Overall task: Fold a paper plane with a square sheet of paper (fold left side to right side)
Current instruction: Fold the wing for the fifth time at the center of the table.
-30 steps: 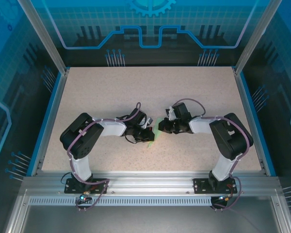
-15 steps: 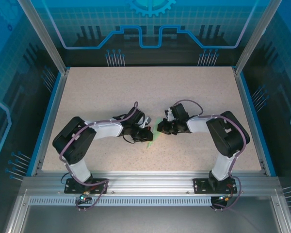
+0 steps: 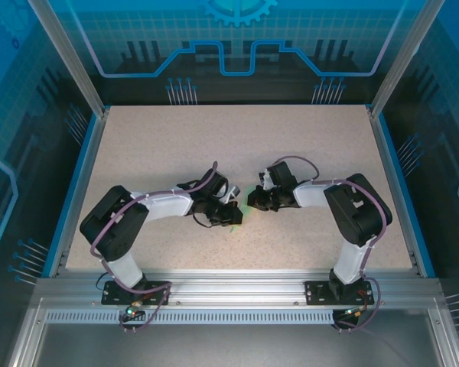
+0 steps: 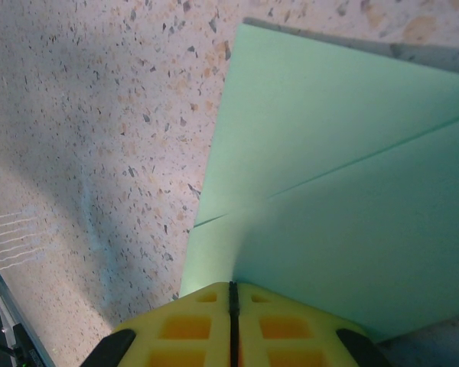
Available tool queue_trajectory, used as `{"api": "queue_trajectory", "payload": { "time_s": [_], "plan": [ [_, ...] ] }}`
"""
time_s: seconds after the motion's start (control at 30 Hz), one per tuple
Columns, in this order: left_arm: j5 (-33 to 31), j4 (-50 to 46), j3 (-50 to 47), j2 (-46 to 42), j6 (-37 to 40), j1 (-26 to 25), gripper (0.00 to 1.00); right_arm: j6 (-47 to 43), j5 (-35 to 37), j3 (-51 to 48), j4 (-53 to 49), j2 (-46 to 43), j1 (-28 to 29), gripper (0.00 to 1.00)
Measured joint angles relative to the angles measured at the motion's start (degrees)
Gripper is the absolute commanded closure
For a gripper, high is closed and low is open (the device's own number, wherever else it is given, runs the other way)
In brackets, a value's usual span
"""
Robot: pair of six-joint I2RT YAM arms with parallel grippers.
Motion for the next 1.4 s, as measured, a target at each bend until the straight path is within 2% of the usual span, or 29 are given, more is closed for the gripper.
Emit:
{"api": "queue_trajectory", "payload": {
  "time_s": [0.43,1.4],
  "plan": [
    [-1.6,-0.4,0.0,3.2,0.3,0.0,0.90,-0.5,0.3,0.5,-1.0,0.0,0.2,0.91],
    [-1.8,0.9,-1.7,3.2,0.2,1.0,0.90,-3.5,1.5,3.0,-5.6,0.6,0.6,0.91]
  ]
}}
